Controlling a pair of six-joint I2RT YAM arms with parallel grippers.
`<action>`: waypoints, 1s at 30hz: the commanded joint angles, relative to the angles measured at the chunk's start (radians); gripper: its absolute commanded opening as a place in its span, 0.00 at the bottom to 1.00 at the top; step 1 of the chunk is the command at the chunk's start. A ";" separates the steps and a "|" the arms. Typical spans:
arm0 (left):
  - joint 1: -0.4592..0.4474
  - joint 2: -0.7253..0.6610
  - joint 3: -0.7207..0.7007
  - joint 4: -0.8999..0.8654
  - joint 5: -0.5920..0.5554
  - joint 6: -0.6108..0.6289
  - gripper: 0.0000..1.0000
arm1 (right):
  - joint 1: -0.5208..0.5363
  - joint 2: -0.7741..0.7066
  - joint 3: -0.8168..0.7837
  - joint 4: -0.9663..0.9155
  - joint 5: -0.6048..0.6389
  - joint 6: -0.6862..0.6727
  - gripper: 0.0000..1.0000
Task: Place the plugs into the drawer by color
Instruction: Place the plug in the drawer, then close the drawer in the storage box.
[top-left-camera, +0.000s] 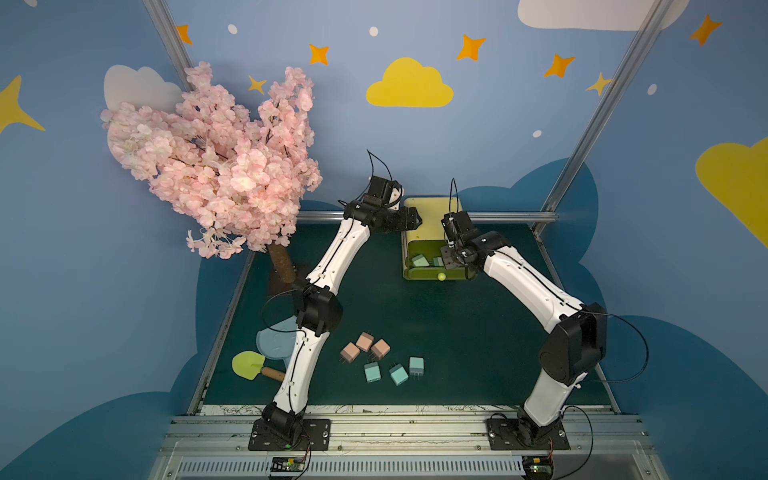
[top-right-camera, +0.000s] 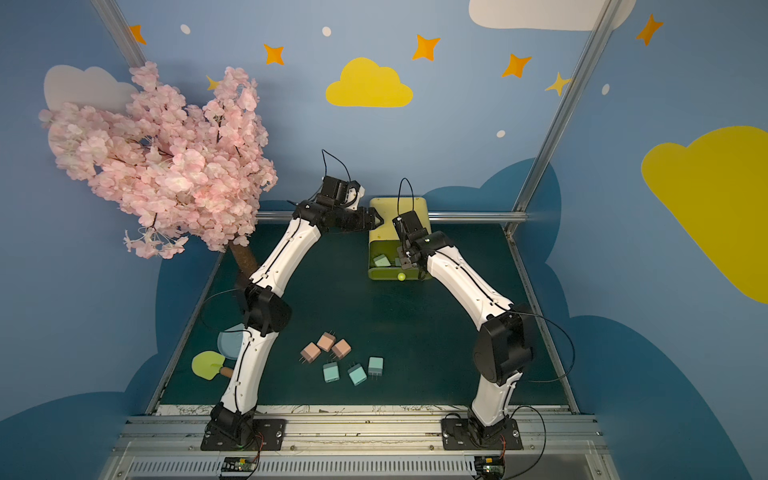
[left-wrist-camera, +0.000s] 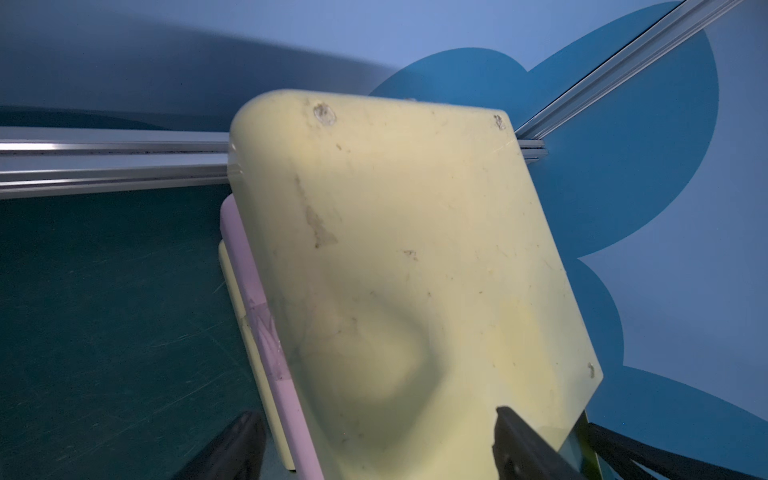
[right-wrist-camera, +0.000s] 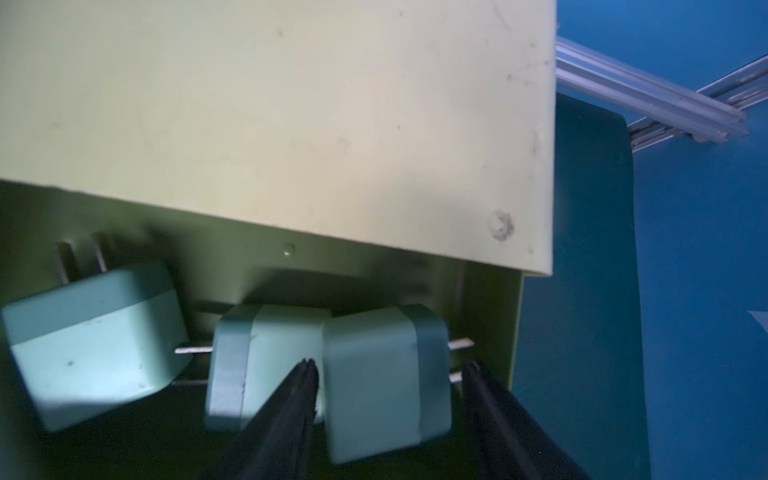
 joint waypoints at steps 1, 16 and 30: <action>0.005 0.026 -0.001 -0.001 0.022 0.012 0.86 | -0.006 -0.020 0.030 0.002 -0.024 -0.006 0.67; 0.004 0.035 -0.006 -0.006 0.071 -0.018 0.69 | 0.097 -0.471 -0.490 0.303 -0.197 0.015 0.67; 0.002 0.012 -0.016 -0.028 0.063 -0.015 0.65 | 0.201 -0.425 -0.680 0.533 0.027 0.095 0.57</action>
